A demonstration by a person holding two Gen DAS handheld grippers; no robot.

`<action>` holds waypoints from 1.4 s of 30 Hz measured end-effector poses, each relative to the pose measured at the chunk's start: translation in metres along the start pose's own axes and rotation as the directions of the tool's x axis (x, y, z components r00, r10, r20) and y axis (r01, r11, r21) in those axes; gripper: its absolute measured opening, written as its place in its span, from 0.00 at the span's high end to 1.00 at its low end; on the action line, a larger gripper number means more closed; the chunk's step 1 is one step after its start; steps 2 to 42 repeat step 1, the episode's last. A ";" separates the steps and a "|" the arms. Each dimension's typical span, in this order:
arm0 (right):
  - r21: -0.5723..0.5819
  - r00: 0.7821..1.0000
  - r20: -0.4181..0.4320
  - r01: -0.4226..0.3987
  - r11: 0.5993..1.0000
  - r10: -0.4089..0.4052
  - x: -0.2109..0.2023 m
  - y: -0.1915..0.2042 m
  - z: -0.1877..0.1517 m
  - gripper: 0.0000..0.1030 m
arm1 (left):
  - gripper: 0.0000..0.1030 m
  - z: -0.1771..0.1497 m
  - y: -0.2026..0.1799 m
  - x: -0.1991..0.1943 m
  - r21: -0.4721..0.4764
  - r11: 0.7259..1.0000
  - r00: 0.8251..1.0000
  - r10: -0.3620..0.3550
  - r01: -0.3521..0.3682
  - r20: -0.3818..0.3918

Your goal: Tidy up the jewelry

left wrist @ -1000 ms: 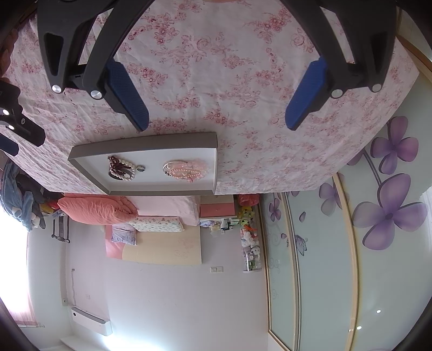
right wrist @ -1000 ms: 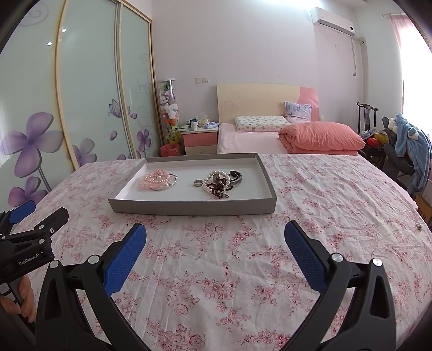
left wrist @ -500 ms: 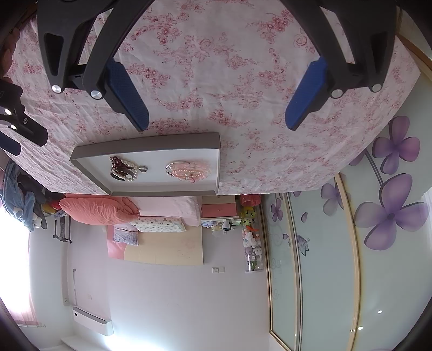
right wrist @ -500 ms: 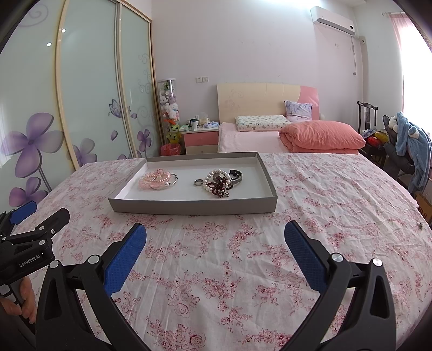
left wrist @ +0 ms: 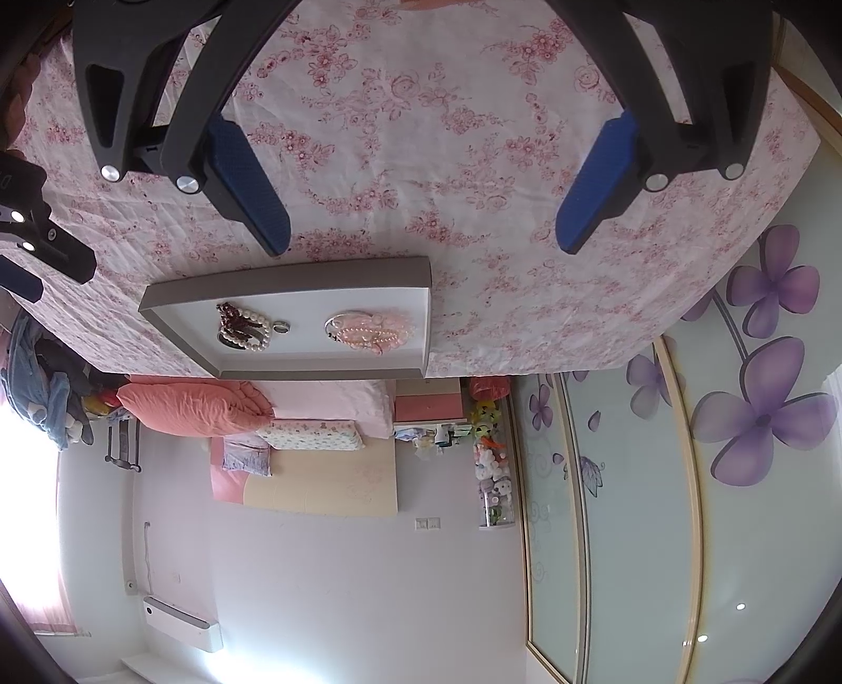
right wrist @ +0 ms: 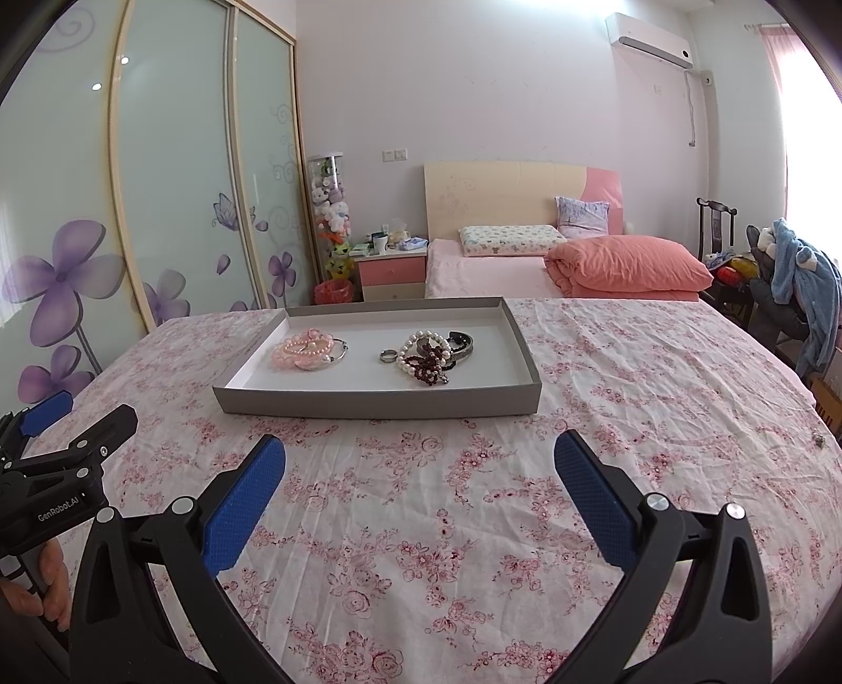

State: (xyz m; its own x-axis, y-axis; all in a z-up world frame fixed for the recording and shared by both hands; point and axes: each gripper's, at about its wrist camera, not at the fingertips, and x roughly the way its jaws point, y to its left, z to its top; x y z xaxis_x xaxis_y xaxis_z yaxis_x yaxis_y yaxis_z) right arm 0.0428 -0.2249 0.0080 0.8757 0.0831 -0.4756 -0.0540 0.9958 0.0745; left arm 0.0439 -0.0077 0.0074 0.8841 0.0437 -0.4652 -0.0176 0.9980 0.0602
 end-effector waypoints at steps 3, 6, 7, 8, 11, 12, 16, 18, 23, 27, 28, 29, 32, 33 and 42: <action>0.000 1.000 0.000 0.000 1.000 0.000 0.000 0.000 0.000 0.02 | 0.04 0.000 0.000 0.000 0.000 1.000 1.000 0.000 0.000 0.000; 0.000 1.000 0.000 0.000 1.000 0.000 0.000 0.000 0.000 0.02 | 0.04 0.000 0.000 0.000 0.000 1.000 1.000 0.000 0.000 0.000; 0.000 1.000 0.000 0.000 1.000 0.000 0.000 0.000 0.000 0.02 | 0.04 0.000 0.000 0.000 0.000 1.000 1.000 0.000 0.000 0.000; 0.000 1.000 0.000 0.000 1.000 0.000 0.000 0.000 0.000 0.02 | 0.04 0.000 0.000 0.000 0.000 1.000 1.000 0.000 0.000 0.000; 0.000 1.000 0.000 0.000 1.000 0.000 0.000 0.000 0.000 0.02 | 0.04 0.000 0.000 0.000 0.000 1.000 1.000 0.000 0.000 0.000; 0.000 1.000 0.000 0.000 1.000 0.000 0.000 0.000 0.000 0.02 | 0.04 0.000 0.000 0.000 0.000 1.000 1.000 0.000 0.000 0.000; 0.000 1.000 0.000 0.000 1.000 0.000 0.000 0.000 0.000 0.02 | 0.04 0.000 0.000 0.000 0.000 1.000 1.000 0.000 0.000 0.000; 0.000 1.000 0.000 0.000 1.000 0.000 0.000 0.000 0.000 0.02 | 0.04 0.000 0.000 0.000 0.000 1.000 1.000 0.000 0.000 0.000; 0.000 1.000 0.000 0.000 1.000 0.000 0.000 0.000 0.000 0.02 | 0.04 0.000 0.000 0.000 0.000 1.000 1.000 0.000 0.000 0.000; 0.000 1.000 0.000 0.000 1.000 0.000 0.000 0.000 0.000 0.02 | 0.04 0.000 0.000 0.000 0.000 1.000 1.000 0.000 0.000 0.000; 0.000 1.000 0.000 0.000 1.000 0.000 0.000 0.000 0.000 0.02 | 0.04 0.000 0.000 0.000 0.000 1.000 1.000 0.000 0.000 0.000; 0.000 1.000 0.000 0.000 1.000 0.000 0.000 0.000 0.000 0.02 | 0.04 0.000 0.000 0.000 0.000 1.000 1.000 0.000 0.000 0.000; 0.000 1.000 0.000 0.000 1.000 0.000 0.000 0.000 0.000 0.02 | 0.04 0.000 0.000 0.000 0.000 1.000 1.000 0.000 0.000 0.000; 0.000 1.000 0.000 0.000 1.000 0.000 0.000 0.000 0.000 0.02 | 0.04 0.000 0.000 0.000 0.000 1.000 1.000 0.000 0.000 0.000; 0.000 1.000 0.000 0.000 1.000 0.000 0.000 0.000 0.000 0.02 | 0.04 0.000 0.000 0.000 0.000 1.000 1.000 0.000 0.000 0.000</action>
